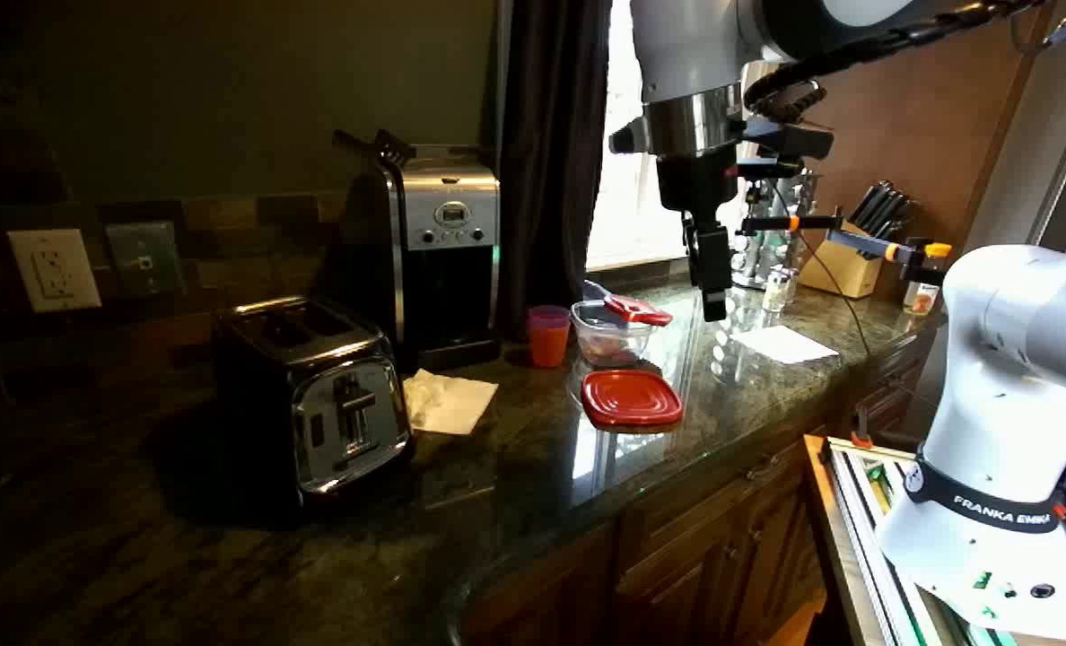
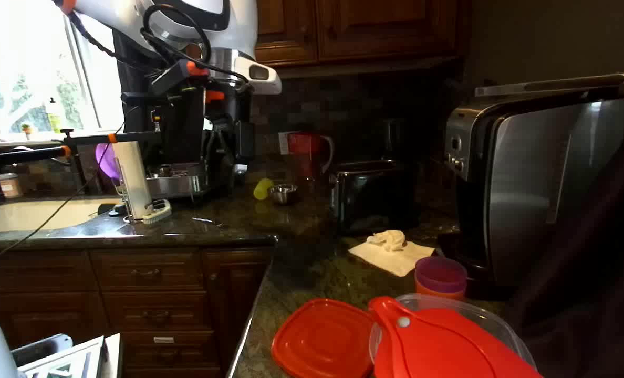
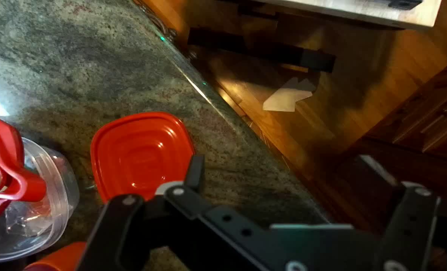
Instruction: Pick up the yellow cup and put it on top of the toaster
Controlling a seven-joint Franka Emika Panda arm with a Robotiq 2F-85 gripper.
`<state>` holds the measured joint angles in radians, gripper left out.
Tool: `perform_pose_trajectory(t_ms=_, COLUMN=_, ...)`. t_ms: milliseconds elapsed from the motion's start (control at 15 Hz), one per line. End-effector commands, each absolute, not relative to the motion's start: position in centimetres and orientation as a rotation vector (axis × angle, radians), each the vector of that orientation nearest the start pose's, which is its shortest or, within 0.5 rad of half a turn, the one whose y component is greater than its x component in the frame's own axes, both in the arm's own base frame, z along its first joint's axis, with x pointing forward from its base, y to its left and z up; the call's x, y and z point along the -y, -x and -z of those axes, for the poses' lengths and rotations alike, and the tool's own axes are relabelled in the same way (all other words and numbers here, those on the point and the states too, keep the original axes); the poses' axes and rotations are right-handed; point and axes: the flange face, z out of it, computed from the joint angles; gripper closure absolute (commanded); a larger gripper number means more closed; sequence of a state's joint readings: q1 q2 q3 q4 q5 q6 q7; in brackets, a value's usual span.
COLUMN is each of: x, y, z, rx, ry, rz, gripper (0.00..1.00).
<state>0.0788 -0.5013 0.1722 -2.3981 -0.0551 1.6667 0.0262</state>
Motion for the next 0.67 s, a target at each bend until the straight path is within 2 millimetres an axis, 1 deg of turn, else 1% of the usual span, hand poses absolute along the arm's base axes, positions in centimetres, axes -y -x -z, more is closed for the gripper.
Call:
perform_pose_trajectory(t_ms=0, x=-9.2, y=-36.2, z=-47.9, rx=0.338, ry=3.269, rz=-0.361, gripper=0.00)
perform_pose_trajectory(t_ms=200, x=-9.2, y=-36.2, z=-47.9, rx=0.338, ry=3.269, rz=-0.361, gripper=0.00)
perform_pose_trajectory(t_ms=267, x=-10.5, y=-36.6, z=-47.7, rx=0.415, ry=3.265, rz=-0.330, gripper=0.00)
perform_pose_trajectory(t_ms=400, x=-14.2, y=-37.1, z=-47.6, rx=0.597, ry=3.251, rz=-0.231, gripper=0.00)
perform_pose_trajectory(t_ms=533, x=-18.2, y=-37.5, z=-47.5, rx=0.757, ry=3.215, rz=-0.119, gripper=0.00)
perform_pose_trajectory(t_ms=600, x=-20.8, y=-37.7, z=-47.6, rx=0.835, ry=3.192, rz=-0.056, gripper=0.00)
